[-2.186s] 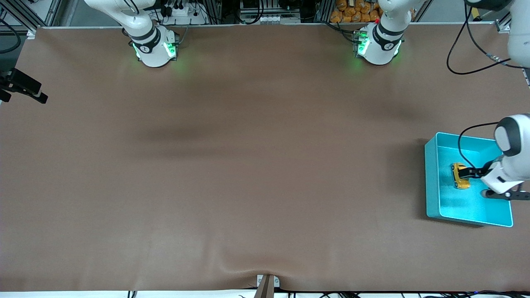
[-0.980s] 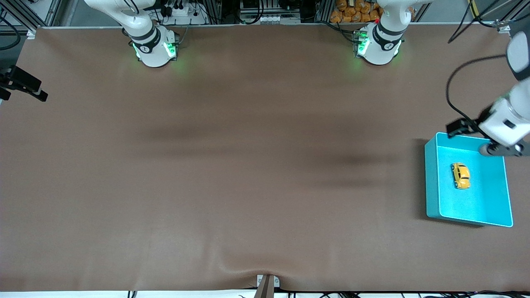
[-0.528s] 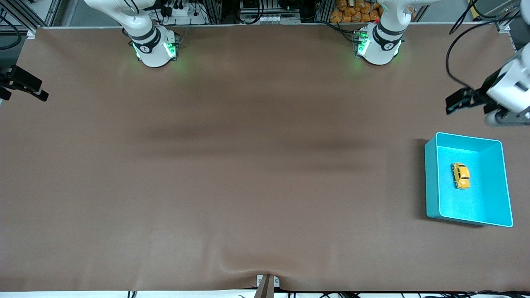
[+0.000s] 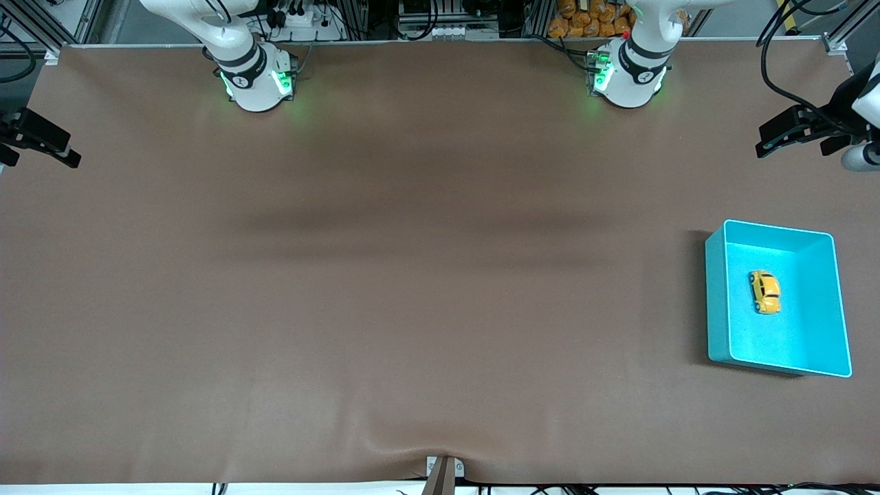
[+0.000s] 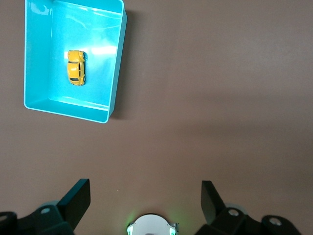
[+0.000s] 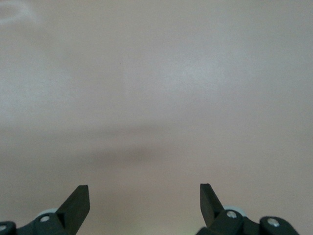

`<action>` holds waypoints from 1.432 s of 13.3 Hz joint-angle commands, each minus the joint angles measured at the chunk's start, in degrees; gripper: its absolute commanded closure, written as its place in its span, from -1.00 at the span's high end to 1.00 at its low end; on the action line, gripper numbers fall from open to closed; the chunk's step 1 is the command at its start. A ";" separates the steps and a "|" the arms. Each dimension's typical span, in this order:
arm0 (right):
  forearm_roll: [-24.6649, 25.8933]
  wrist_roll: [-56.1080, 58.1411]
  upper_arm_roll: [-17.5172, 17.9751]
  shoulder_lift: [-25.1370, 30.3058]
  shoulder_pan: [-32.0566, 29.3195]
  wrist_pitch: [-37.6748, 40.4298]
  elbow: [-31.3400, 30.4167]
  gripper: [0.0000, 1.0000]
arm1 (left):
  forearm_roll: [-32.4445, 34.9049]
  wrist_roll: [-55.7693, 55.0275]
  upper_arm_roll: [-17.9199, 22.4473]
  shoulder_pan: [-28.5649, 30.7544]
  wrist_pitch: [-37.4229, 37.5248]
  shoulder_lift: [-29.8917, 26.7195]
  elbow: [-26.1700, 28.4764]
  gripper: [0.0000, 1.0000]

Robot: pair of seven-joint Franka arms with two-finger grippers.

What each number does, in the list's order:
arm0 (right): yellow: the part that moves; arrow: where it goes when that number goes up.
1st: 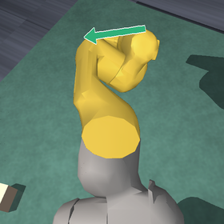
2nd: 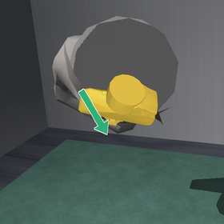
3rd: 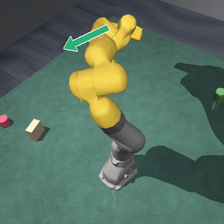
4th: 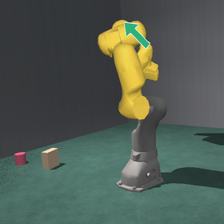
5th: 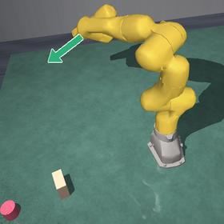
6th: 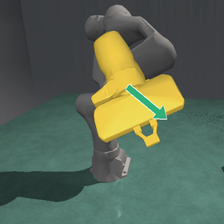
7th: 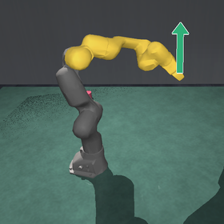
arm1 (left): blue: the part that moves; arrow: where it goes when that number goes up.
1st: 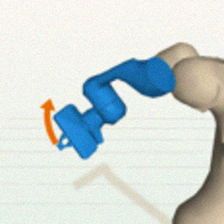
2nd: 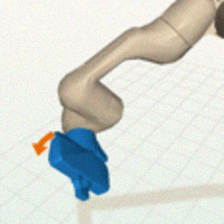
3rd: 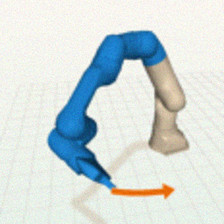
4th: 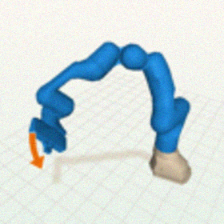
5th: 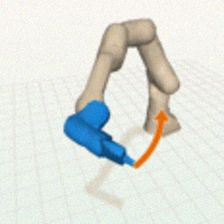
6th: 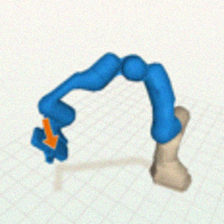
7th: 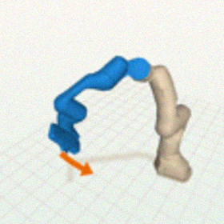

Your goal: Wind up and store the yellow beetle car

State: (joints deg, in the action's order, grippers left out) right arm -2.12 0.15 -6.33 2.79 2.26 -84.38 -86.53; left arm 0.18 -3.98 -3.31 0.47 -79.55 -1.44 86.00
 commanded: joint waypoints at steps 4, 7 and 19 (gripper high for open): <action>-0.60 -0.07 -0.17 -0.24 -0.15 0.89 1.01 1.00 | -0.09 2.75 0.76 -1.70 2.47 0.30 -1.27 1.00; -0.60 -0.24 -0.17 -0.24 -0.33 0.80 1.01 1.00 | -0.09 2.84 1.11 -1.44 2.38 0.30 -1.36 1.00; -0.52 -0.33 -0.17 -0.33 -0.24 0.63 1.01 1.00 | -0.36 6.44 0.85 0.50 -0.87 0.48 -0.92 1.00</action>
State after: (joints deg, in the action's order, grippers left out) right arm -2.12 0.15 -6.50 2.79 2.22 -84.36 -86.53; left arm 0.18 1.44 -2.15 0.87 -80.25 -1.28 85.82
